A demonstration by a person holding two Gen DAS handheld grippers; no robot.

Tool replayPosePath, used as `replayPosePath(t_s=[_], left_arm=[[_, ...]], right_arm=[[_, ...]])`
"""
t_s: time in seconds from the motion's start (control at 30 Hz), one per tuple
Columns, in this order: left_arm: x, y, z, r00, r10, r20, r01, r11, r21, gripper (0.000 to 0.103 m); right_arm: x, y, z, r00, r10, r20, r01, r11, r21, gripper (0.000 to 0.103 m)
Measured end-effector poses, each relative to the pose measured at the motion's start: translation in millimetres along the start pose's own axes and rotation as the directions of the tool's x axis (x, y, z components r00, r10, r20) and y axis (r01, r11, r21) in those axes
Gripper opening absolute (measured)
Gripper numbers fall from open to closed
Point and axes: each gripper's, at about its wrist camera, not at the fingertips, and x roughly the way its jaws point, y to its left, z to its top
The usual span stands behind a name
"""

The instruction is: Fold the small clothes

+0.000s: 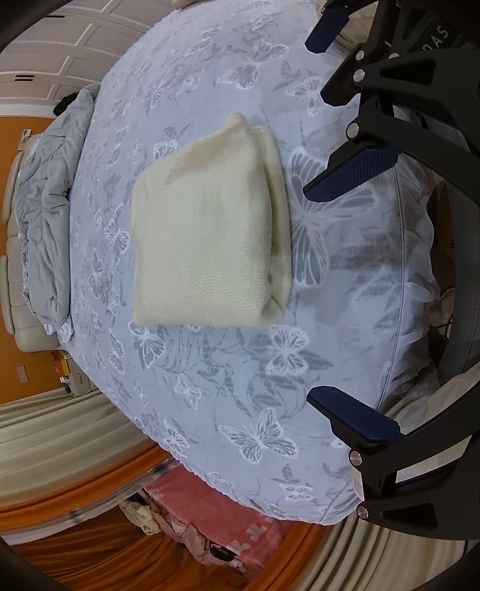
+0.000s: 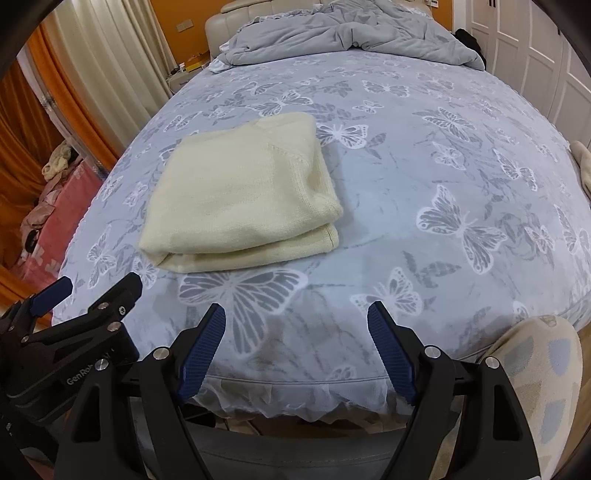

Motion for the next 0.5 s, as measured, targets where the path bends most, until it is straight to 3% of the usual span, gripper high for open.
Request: replayPosePath(t_s=[0.5], left_arm=[[6.8,3.4,-0.5,0.999,-0.023,-0.035,0.022,1.0,-0.022,0.098]], right_arm=[[0.8,2.4,-1.3,1.0,-0.001,0.0,0.001,1.0,-0.003,0.077]])
